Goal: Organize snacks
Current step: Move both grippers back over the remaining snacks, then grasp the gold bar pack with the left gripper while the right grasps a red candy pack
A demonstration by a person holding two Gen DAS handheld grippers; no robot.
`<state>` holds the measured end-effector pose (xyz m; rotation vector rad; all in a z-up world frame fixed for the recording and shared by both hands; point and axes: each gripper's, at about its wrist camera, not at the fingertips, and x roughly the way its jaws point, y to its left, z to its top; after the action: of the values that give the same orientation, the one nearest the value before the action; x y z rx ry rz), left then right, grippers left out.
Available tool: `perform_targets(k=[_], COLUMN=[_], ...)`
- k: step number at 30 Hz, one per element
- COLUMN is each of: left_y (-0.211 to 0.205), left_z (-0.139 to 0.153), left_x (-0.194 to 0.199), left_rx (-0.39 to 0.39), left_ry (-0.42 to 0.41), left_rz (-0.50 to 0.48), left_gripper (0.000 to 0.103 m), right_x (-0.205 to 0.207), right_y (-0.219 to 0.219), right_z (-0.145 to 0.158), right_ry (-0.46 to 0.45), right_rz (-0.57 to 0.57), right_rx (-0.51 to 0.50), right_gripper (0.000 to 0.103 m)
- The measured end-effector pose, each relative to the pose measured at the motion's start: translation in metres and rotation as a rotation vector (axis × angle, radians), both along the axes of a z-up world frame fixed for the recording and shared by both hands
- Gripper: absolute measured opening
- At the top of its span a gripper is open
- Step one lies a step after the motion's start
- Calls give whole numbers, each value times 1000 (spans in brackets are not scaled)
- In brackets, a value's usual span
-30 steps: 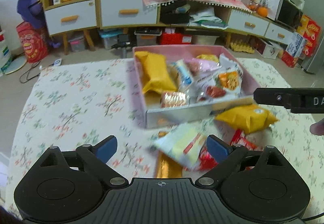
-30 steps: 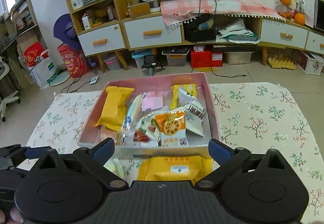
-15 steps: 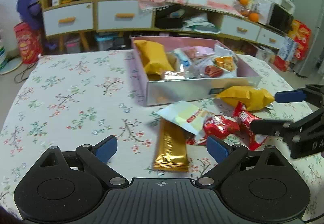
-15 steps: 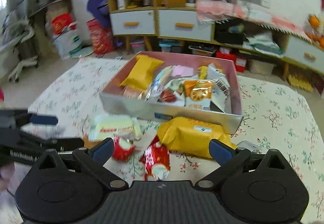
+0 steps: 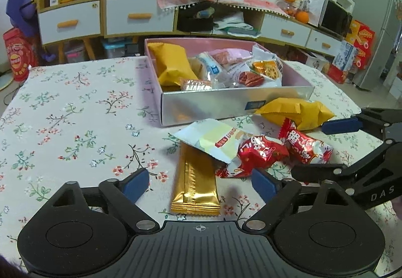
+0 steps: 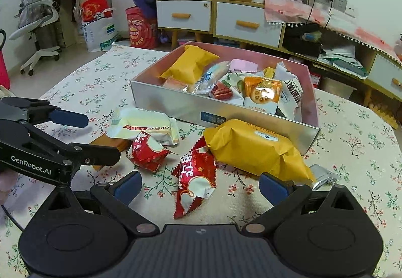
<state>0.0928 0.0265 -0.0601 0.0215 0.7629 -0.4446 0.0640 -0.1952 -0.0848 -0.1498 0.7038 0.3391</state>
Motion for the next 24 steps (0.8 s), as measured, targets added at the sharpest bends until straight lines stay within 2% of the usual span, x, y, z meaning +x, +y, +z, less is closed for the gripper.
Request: perform_targets(k=[2,5,11,13,17,21,22,24], left_y=[-1,-4,-7,-7,-6,-3,-3,1], left_z=[-2,-4,-6,-5,-6,-4,-3,-2], left_x=[1,1,-1,-2,-2,-1,-2,-4], left_rx=[7,21,39,38,52,59,63,68], left_ry=[9,3,-1,0,-1,12,17,29], left_rz=[-1,-16,-31,-34,-26,-13,-11,-4], left_gripper=[77,72,54,48,33,31,30,29], right_x=[1,2,1,2,3,5,5,5], right_y=[-1,-2,-6,-6,-5,-3,-4,-7], right_z=[0,0,-1,0,2,-2,-2,0], right_ry=[2,-7,-3,-2,-1,33,35,48], right_rz=[-2,-10,-6,-10,-2,8,5,0], right_rx=[2,9,9,13,23,31,36,61], right_gripper=[74,71,57,47,35,6,2,2])
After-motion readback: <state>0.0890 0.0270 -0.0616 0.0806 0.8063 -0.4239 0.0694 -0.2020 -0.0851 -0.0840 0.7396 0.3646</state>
